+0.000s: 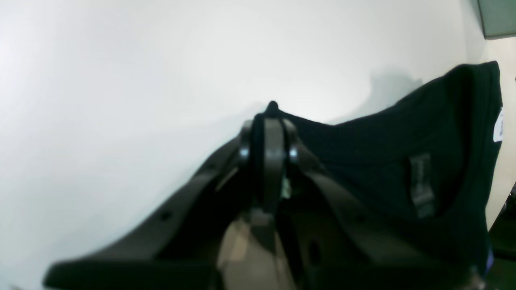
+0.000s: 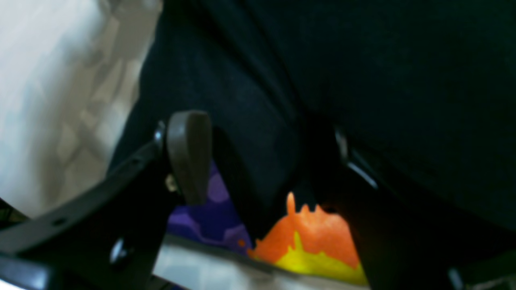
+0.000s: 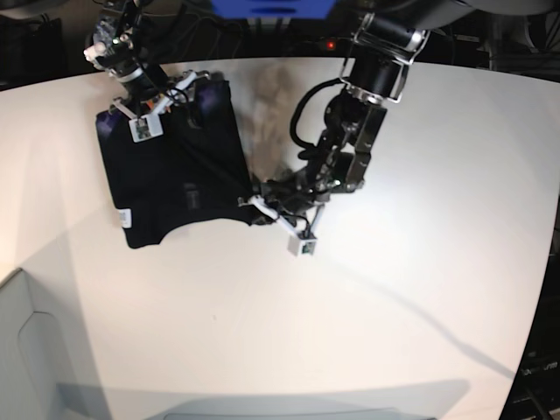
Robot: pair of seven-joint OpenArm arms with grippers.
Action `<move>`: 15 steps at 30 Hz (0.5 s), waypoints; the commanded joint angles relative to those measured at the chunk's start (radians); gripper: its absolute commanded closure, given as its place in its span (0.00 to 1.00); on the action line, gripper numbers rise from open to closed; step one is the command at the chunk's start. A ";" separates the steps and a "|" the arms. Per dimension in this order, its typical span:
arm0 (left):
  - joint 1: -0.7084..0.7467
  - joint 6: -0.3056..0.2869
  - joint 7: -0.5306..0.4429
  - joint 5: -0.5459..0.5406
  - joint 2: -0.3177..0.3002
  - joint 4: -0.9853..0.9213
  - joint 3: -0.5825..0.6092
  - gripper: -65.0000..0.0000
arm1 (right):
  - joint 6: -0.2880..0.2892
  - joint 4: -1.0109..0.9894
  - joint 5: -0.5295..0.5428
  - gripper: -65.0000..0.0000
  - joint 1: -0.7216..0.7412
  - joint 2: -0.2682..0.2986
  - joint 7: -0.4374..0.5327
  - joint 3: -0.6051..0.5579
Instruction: Fold the T-shirt properly
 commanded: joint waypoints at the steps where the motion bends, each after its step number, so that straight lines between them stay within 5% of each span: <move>1: -0.032 0.000 0.007 -0.003 0.009 0.033 -0.003 0.87 | 0.010 0.008 -0.008 0.42 0.006 0.005 -0.007 0.002; 8: -0.014 0.000 0.077 -0.004 -0.016 0.285 -0.029 0.37 | 0.010 0.040 -0.004 0.41 0.029 0.002 -0.007 0.002; 15: 0.055 -0.005 0.068 -0.064 -0.122 0.429 -0.183 0.32 | 0.010 0.167 -0.004 0.41 0.100 0.002 -0.007 0.080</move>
